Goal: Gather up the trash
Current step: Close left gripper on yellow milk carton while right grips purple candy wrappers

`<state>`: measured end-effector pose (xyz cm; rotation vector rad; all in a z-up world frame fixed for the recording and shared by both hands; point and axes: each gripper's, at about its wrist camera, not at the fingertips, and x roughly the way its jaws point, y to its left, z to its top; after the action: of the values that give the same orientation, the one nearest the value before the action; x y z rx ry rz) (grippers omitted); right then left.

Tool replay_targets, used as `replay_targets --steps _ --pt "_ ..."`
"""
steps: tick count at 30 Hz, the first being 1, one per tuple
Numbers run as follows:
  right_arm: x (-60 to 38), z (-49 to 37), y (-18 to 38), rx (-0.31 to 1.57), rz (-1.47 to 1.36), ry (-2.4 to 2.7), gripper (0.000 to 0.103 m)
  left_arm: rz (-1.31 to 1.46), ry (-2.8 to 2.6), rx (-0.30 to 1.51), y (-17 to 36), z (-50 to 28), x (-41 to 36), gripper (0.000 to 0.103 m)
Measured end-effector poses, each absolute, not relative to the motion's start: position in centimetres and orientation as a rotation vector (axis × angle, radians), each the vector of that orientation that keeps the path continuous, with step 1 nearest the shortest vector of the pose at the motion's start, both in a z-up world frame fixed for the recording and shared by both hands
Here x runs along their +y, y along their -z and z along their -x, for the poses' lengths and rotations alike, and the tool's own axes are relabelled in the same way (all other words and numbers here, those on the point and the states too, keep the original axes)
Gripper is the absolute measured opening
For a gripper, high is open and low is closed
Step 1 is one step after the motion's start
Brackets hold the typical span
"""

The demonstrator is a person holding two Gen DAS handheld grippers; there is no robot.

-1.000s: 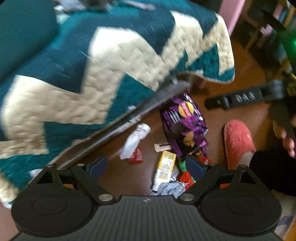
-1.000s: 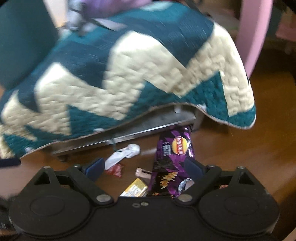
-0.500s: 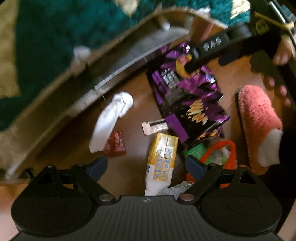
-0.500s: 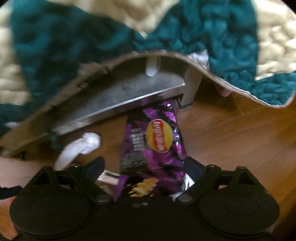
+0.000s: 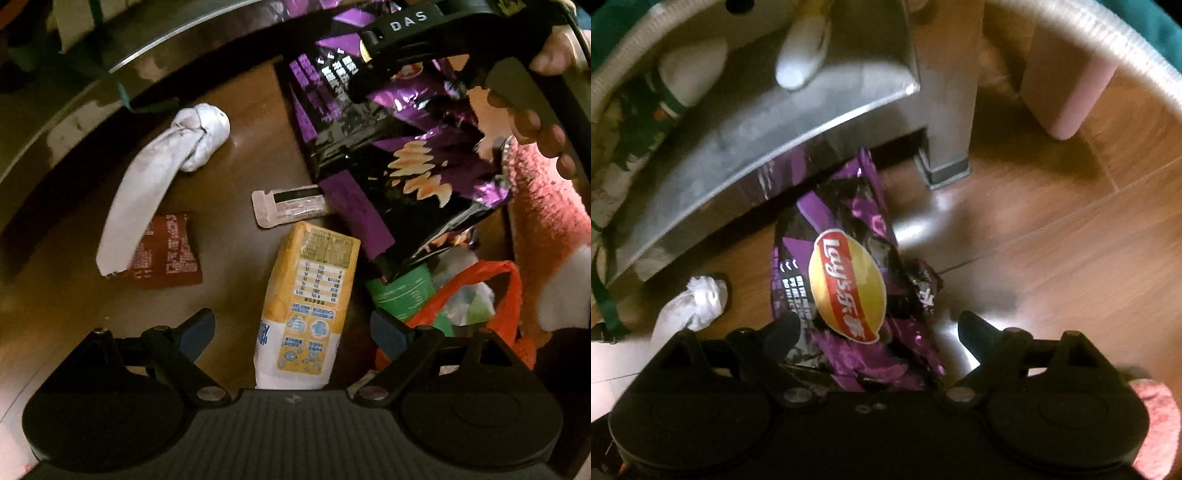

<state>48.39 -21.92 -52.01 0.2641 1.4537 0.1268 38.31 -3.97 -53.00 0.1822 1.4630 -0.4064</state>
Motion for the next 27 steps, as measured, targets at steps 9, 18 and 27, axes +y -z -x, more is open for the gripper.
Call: replay_targets --steps 9,18,27 --pt "-20.8 -48.3 53.9 1.452 -0.266 -0.147 0.081 -0.124 0.380 1.507 55.0 -38.5 -3.4 0.081" --pt "-21.3 -48.5 53.0 1.491 -0.354 -0.115 0.051 0.018 0.298 1.587 55.4 -38.9 -1.3 0.057" --pt "-20.5 -48.1 48.6 1.492 -0.327 -0.041 0.030 0.038 0.217 1.577 52.3 -38.8 1.3 0.055"
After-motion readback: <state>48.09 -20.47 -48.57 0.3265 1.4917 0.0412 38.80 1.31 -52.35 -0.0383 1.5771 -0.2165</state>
